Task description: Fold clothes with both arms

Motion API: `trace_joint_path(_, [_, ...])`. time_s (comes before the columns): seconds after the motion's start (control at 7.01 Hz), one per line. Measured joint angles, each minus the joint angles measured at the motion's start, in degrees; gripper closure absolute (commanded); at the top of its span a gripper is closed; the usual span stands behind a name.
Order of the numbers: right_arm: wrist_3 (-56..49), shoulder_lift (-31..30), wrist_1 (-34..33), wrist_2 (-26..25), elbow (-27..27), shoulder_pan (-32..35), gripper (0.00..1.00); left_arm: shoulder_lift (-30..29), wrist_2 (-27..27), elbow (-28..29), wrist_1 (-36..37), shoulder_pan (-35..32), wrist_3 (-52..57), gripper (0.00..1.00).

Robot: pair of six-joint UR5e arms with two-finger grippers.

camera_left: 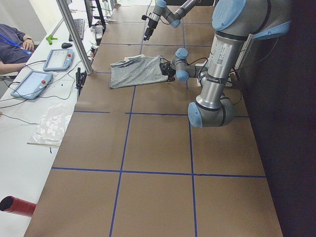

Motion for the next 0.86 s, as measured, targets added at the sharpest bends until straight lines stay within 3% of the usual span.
trace_joint_path(0.29, [0.0,-0.1,0.0,0.0,0.0,0.0,0.0,-0.6,0.0,0.7,0.0,0.0,-0.1,0.43])
trace_joint_path(0.86, [0.0,-0.2,0.0,-0.3,0.0,-0.1,0.0,-0.7,-0.1,1.0,0.0,0.0,-0.1,0.52])
